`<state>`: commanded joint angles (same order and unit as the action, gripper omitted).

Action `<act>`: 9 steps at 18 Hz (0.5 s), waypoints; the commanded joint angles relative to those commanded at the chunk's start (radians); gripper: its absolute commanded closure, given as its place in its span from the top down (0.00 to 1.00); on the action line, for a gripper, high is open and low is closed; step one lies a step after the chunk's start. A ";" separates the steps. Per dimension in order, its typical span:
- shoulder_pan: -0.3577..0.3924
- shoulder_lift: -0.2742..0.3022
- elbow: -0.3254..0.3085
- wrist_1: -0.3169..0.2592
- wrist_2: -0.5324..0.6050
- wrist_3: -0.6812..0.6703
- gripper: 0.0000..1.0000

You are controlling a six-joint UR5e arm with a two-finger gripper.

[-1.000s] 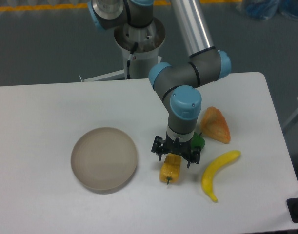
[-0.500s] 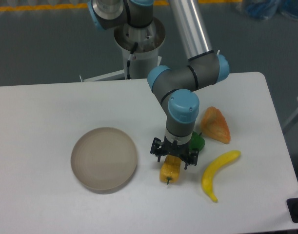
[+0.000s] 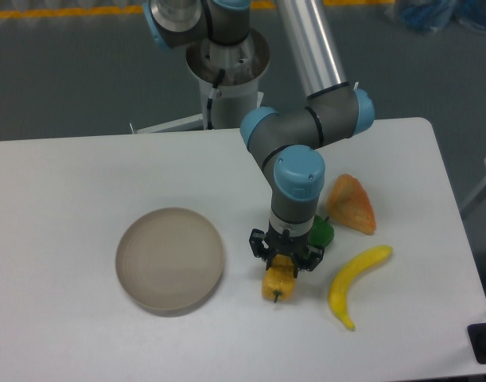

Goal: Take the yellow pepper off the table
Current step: 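Lift the yellow pepper and carry it toward the banana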

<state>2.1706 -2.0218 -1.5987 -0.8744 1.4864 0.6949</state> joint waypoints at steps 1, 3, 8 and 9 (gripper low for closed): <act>0.000 0.005 0.040 -0.003 0.005 0.002 0.34; 0.000 0.011 0.089 -0.003 0.021 0.003 0.34; 0.034 0.032 0.146 -0.017 0.035 0.145 0.34; 0.063 0.057 0.138 -0.021 0.052 0.191 0.34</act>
<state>2.2332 -1.9653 -1.4603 -0.8958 1.5384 0.8862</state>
